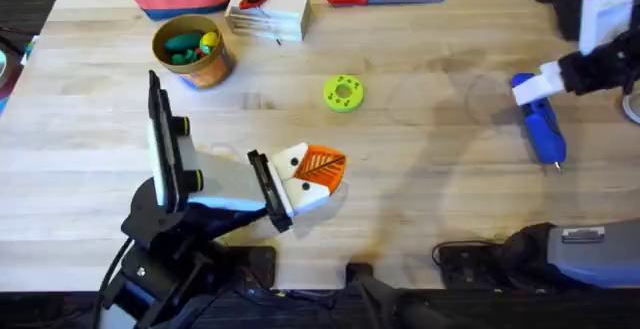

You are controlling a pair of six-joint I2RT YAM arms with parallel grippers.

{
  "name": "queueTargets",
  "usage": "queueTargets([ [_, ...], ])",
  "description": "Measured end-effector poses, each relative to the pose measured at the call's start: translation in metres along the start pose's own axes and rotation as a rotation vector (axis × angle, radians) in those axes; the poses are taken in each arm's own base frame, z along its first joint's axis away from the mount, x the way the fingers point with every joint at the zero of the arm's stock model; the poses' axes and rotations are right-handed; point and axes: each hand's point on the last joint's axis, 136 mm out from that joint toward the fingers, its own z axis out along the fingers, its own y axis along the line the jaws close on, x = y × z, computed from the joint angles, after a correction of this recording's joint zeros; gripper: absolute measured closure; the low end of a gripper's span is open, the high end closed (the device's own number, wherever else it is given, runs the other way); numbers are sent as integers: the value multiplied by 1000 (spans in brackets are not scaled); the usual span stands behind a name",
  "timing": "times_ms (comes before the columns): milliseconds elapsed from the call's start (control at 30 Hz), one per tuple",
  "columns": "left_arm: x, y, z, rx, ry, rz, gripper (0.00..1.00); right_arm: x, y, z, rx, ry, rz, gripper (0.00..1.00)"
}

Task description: Pick up the gripper from the table and insert it into the empty holder that is missing its gripper. Then pick up a screw, insert it into the mounting hole, and use the screwdriver to tighten it. Finally, clean up the table by picking up the vegetable and placing it into the bucket.

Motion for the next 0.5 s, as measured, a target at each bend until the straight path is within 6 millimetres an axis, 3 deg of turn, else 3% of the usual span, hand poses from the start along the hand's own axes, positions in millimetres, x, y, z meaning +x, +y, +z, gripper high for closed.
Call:
queueTargets([
  [200, 0, 0, 0, 0, 0, 0, 992, -9, -10, 35, -13, 14, -7, 11],
  [500, 0, 0, 0, 0, 0, 0, 992, -12, -11, 55, -34, 24, -7, 10],
])
